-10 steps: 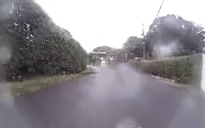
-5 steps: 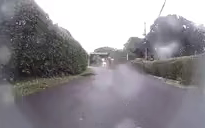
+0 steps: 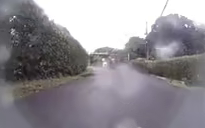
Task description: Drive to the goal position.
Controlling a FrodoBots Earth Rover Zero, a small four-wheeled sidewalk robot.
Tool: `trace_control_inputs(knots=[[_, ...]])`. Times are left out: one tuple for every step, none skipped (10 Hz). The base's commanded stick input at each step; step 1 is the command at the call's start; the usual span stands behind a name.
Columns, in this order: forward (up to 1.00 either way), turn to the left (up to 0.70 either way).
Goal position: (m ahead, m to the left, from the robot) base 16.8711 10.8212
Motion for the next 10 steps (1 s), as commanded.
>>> trace_control_inputs(knots=[[0.7, -0.35], [0.7, -0.35], [0.7, -0.35], [0.7, -0.35], [0.7, -0.35], [0.7, -0.12], [0.7, 0.0], [0.7, 0.0], [0.7, 0.0], [0.7, 0.0]])
